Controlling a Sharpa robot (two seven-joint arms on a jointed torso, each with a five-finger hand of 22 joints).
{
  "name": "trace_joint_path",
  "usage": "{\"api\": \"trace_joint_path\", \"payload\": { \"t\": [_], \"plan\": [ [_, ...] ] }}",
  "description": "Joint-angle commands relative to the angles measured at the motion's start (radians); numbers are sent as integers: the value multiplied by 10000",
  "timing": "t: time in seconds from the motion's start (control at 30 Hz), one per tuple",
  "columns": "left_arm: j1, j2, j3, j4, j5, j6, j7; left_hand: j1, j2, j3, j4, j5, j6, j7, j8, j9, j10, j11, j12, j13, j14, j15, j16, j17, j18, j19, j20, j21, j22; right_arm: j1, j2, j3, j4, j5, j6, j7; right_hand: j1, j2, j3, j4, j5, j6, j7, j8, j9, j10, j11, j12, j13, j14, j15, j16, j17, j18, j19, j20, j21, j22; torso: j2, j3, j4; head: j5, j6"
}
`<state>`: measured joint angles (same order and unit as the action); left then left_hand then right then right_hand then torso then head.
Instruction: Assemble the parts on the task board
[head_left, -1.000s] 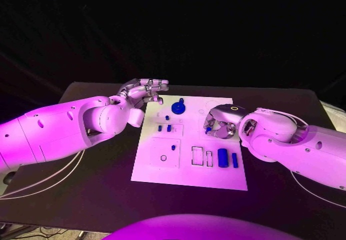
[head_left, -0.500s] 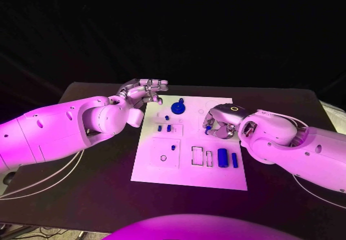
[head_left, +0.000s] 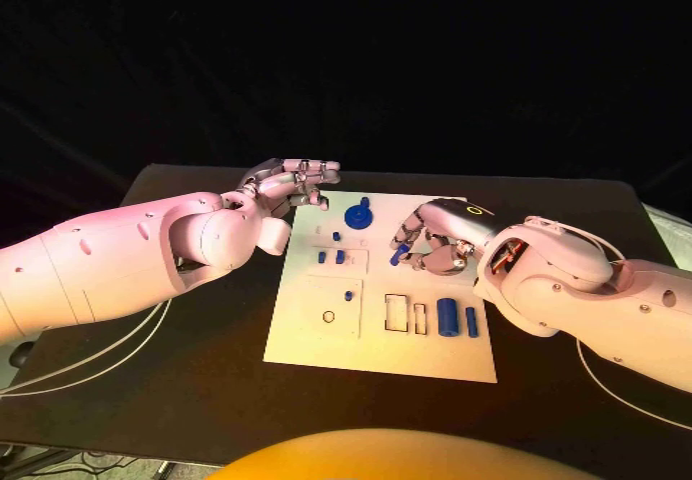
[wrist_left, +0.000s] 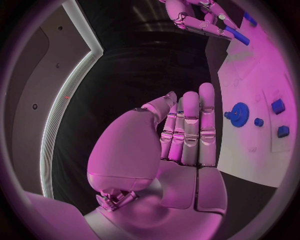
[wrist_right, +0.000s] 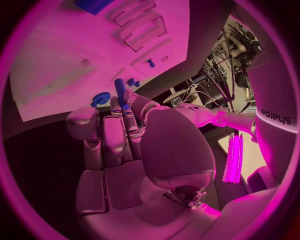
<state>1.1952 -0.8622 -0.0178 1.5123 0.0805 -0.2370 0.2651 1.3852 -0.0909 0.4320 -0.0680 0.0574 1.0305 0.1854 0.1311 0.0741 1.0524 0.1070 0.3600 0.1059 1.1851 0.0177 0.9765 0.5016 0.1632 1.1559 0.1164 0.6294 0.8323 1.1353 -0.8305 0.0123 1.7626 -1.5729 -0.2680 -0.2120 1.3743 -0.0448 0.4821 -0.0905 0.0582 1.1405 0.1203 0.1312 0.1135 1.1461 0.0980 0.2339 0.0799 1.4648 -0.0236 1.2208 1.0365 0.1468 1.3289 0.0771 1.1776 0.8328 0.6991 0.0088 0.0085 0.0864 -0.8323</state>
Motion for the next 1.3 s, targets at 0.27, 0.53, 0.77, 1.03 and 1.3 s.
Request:
{"api": "trace_joint_path", "payload": {
  "t": [0.27, 0.53, 0.77, 1.03, 1.3],
  "plan": [
    [-10, 37, 5, 3, -92, 192, 59, 74, 60, -5, -60, 62, -72, -19, 60, -10, -65, -9, 18, 14, -73, 15, -26, -8, 197, -65, 19, -56, -15, -411, 1149, -95, 78, -20, -107, 658, 197, 109, 197, -78, 143, -90, 114, -3, -20, 490, -401, -113, 5, 279, -47, 28, -34, -177, 35, -27, 68, -9, 11, -10, 7, 125, 34],
    [-10, 72, 5, -13, -93, 193, 68, 87, 60, -9, -78, 61, -74, -15, 68, -10, -72, -7, 36, 16, -78, 15, -24, -18, 198, -64, 18, -59, -16, -878, 1888, -179, -266, -554, -9, 849, 181, 95, 254, -108, 173, -124, 133, -18, -25, 458, -381, -158, 0, 275, -33, 27, -47, -178, 29, -16, 74, -6, 6, -16, 14, 202, -26],
    [-12, 148, 6, -66, -93, 216, 69, 87, 60, -9, -78, 61, -74, -15, 68, -10, -72, -7, 36, 16, -78, 15, -24, -18, 198, -64, 18, -59, -16, -1084, 2251, -249, -654, -918, 249, 841, 159, 85, 268, -111, 187, -135, 142, -22, -26, 449, -371, -173, -1, 276, -26, 36, -39, -178, 25, -11, 74, -10, 13, -6, 12, 311, -67],
    [-15, 172, 6, -80, -93, 235, 69, 66, 65, -23, -71, 58, -74, -11, 76, -10, -75, -2, 53, 18, -80, 19, -22, -26, 195, -63, 20, -63, -18, -1173, 2385, -279, -903, -1154, 492, 870, 153, 86, 280, -115, 200, -137, 143, -22, -25, 451, -370, -178, 0, 277, -24, 45, -28, -180, 28, -9, 82, 3, 9, -2, 10, 374, -112],
    [-16, 181, 6, -88, -93, 246, 70, 66, 65, -23, -71, 58, -74, -11, 76, -10, -75, -2, 53, 18, -80, 19, -22, -26, 195, -63, 20, -63, -18, -1189, 2433, -286, -977, -1218, 756, 795, 139, 86, 288, -114, 211, -130, 144, -18, -22, 460, -369, -180, 3, 274, -21, 32, -51, -178, 22, -6, 77, -9, 13, 5, 14, 388, -158]
  ]
}}
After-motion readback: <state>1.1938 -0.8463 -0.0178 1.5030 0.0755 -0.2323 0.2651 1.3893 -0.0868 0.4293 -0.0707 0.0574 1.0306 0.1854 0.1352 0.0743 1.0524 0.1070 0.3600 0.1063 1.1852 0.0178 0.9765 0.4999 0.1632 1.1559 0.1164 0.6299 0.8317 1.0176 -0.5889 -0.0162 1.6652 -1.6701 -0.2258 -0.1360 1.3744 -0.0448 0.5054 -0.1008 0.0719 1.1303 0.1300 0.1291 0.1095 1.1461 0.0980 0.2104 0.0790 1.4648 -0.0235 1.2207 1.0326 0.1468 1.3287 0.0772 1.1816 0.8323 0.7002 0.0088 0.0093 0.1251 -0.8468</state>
